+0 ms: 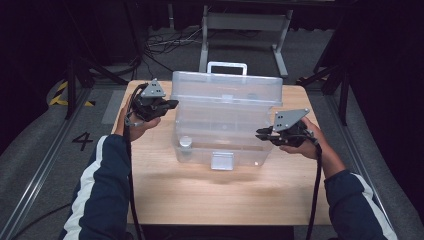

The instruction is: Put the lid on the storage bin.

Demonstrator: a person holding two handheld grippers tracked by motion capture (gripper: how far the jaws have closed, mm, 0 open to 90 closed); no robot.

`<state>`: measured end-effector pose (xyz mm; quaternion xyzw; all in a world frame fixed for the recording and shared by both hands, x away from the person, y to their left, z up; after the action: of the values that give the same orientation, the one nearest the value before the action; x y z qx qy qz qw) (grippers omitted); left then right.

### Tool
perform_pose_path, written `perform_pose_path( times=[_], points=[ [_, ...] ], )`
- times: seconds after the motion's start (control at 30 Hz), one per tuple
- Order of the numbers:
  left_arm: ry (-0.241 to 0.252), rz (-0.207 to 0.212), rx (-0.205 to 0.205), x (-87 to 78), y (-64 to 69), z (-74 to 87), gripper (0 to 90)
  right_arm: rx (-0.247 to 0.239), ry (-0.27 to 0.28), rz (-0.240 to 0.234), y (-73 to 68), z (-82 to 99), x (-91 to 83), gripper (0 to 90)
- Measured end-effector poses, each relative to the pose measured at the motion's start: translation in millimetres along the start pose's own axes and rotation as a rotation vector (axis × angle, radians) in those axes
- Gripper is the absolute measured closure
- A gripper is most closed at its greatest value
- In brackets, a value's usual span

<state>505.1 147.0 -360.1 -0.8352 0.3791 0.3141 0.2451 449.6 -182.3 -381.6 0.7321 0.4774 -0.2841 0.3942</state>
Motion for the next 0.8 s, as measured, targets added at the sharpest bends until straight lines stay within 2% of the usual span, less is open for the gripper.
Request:
perform_pose_path(
  times=[0.17, 0.3, 0.53, 0.73, 0.8],
  points=[
    [-0.006, 0.01, 0.0, 1.9, 3.5, 5.0, 89.9, 0.008, 0.003, 0.011, -1.6, 4.4, -5.8, 82.9],
    [-0.026, -0.004, 0.025, 1.2, 4.2, 6.3, 89.9, 0.009, 0.004, 0.015, -2.9, 6.3, -6.6, 83.3],
    [-0.032, 0.013, 0.016, -0.6, 6.8, 9.7, 89.9, 0.026, 0.01, 0.012, -4.2, 8.7, -6.9, 83.6],
    [-0.07, 0.02, 0.028, -4.1, 9.8, 13.3, 89.9, 0.034, 0.012, 0.01, -5.7, 11.1, -7.6, 83.7],
    [-0.081, 0.021, 0.017, -5.4, 10.9, 14.6, 89.9, 0.034, 0.016, 0.009, -6.2, 12.0, -6.9, 83.6]
  ],
)
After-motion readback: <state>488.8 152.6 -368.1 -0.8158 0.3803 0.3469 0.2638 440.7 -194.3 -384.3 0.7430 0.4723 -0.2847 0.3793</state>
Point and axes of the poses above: each handheld gripper's, and its own axes: x roughly forward along the jaws, z roughly out of its underside, y roughly to its right, the point moved 7 cm from there along x, roughly forward along the jaws, and after that the axes turned 11 degrees about -y, right-handed, at the moved point
